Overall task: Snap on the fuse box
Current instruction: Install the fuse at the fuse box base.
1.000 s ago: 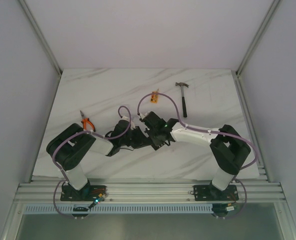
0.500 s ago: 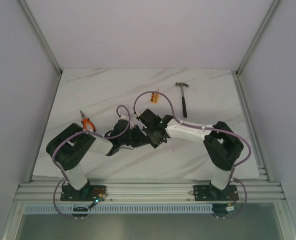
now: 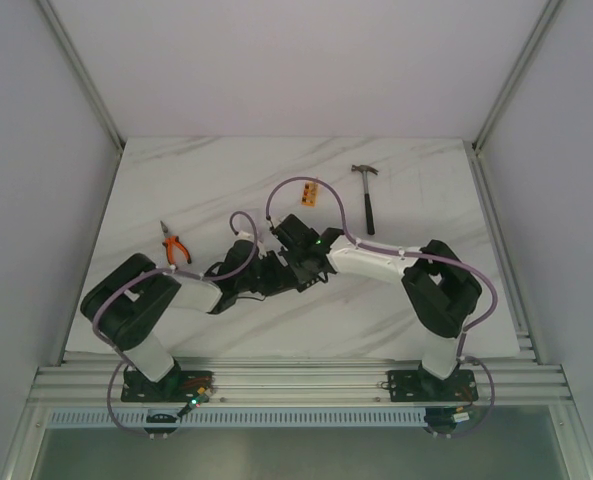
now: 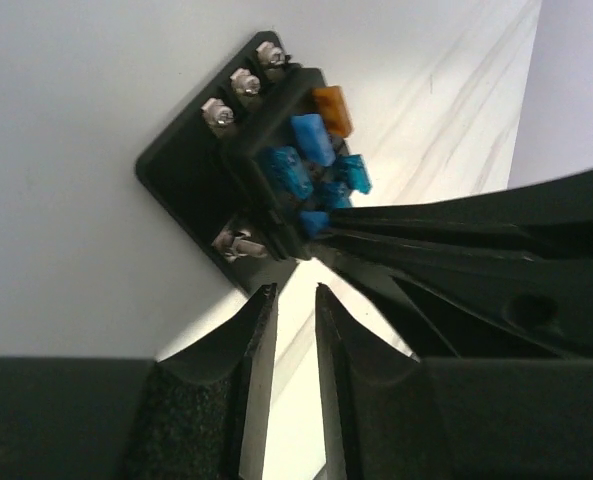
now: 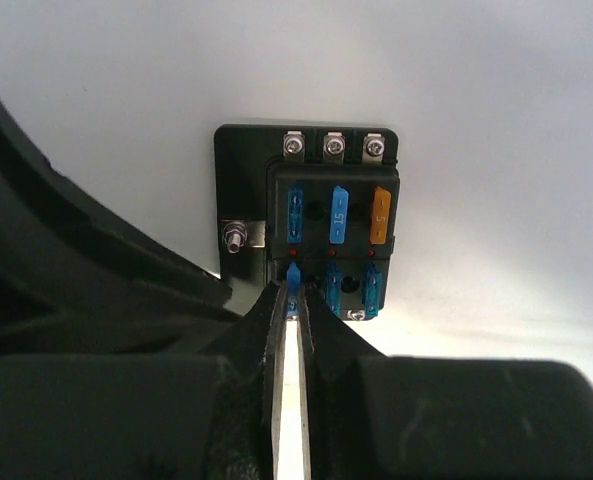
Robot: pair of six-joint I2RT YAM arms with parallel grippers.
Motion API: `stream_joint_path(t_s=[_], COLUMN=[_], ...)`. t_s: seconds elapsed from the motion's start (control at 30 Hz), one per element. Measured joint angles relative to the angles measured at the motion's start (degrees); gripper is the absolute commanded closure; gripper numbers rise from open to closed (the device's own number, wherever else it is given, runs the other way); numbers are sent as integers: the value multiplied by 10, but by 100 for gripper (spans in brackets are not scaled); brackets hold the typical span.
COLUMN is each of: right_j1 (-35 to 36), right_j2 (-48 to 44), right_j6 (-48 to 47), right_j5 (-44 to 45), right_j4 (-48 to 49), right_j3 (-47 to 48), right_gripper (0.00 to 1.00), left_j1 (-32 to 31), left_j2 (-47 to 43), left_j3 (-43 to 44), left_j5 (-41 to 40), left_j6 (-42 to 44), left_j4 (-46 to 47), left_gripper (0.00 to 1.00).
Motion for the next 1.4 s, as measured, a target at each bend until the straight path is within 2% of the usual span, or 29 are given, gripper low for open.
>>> stream_joint_path(t_s=[0.13, 0.4, 0.63, 0.77, 1.0, 1.27, 1.4], right_j1=[9, 39, 45, 33, -38, -58, -57], right_j2=[5, 4, -60, -100, -115, -71, -46], right_j6=[44, 103, 116, 117, 113, 102, 99], right_j5=[-1, 8, 14, 30, 59, 67, 56], right_j4=[1, -24, -39, -33, 4, 42, 58], right_j3=[10, 15, 15, 12, -53, -74, -75], right_gripper=[77, 66, 54, 53, 52, 52, 51], left_j1=[-1, 0, 12, 21, 41, 74, 91], left_j2=[-48, -167, -272, -313, -358, -359, -330], left_j3=[-11, -49, -69, -71, -71, -52, -16], left_j5=[-17, -88, -152, -184, -230, -267, -286], left_j6=[9, 26, 46, 61, 96, 136, 160], left_j4=[-30, -116, -188, -228, -289, -336, -354], left_gripper=[61, 50, 39, 32, 21, 13, 7])
